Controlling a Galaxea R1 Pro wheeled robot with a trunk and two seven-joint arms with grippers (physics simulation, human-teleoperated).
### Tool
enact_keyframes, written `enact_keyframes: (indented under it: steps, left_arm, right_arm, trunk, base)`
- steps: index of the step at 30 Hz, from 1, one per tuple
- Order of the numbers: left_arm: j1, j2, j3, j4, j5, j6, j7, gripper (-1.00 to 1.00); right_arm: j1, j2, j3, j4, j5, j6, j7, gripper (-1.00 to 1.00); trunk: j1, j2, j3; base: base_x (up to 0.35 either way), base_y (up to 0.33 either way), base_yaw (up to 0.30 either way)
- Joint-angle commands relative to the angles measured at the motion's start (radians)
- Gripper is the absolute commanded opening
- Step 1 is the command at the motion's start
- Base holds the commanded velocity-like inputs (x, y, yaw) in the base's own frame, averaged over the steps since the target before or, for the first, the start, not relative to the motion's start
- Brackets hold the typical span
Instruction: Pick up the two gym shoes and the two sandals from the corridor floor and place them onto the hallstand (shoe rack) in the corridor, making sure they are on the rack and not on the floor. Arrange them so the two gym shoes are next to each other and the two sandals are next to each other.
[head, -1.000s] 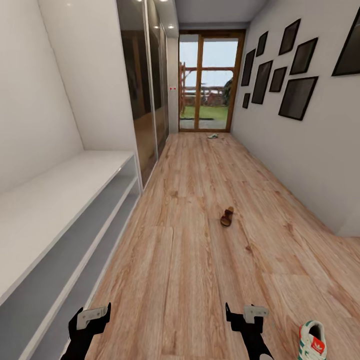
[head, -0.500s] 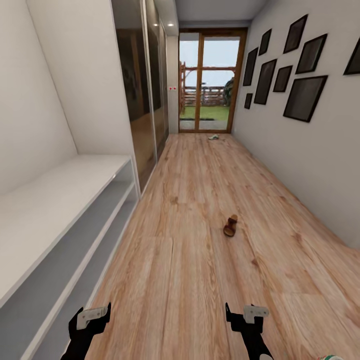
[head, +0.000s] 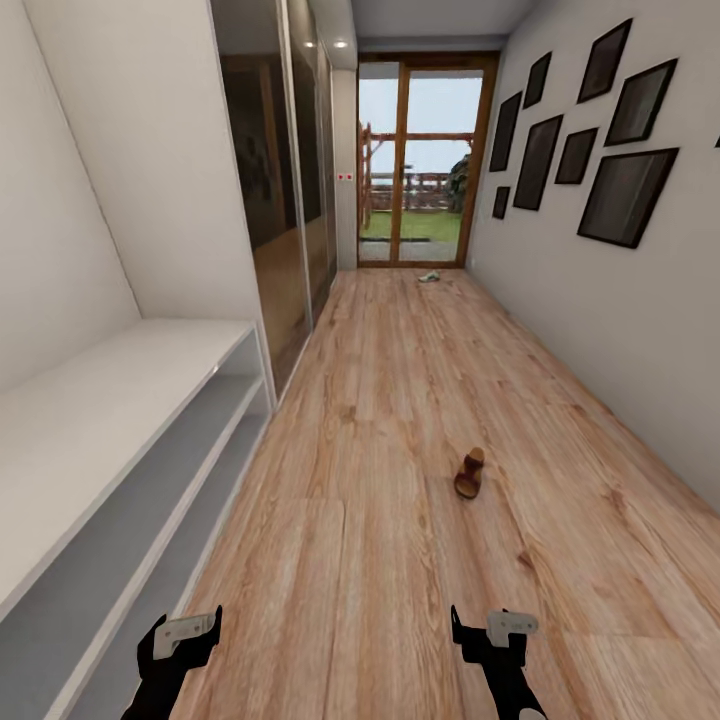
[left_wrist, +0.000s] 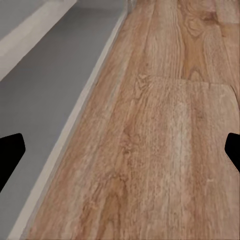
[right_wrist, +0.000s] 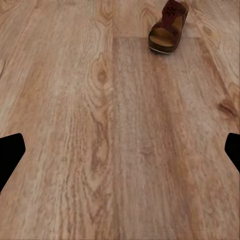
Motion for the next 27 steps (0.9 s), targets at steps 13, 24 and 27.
enact_keyframes:
  steps: [13,24,27]
  left_arm:
    - [0.000,0.000,0.000,0.000,0.000,0.000,0.000,1.00]
    - [0.000,0.000,0.000,0.000,0.000,0.000,0.000,1.00]
    - [0.000,0.000,0.000,0.000,0.000,0.000,0.000,1.00]
  right_arm:
    - [0.000,0.000,0.000,0.001,0.000,0.000,0.000,1.00]
    - [0.000,0.000,0.000,0.001,0.000,0.000,0.001,1.00]
    - [0.000,0.000,0.000,0.000,0.000,0.000,0.001,1.00]
  trunk:
    - [0.000,0.000,0.000]
    - [0.000,0.000,0.000]
    - [0.000,0.000,0.000]
  base:
    - [0.327,0.000,0.000]
    - [0.327,0.000,0.000]
    - [0.327,0.000,0.000]
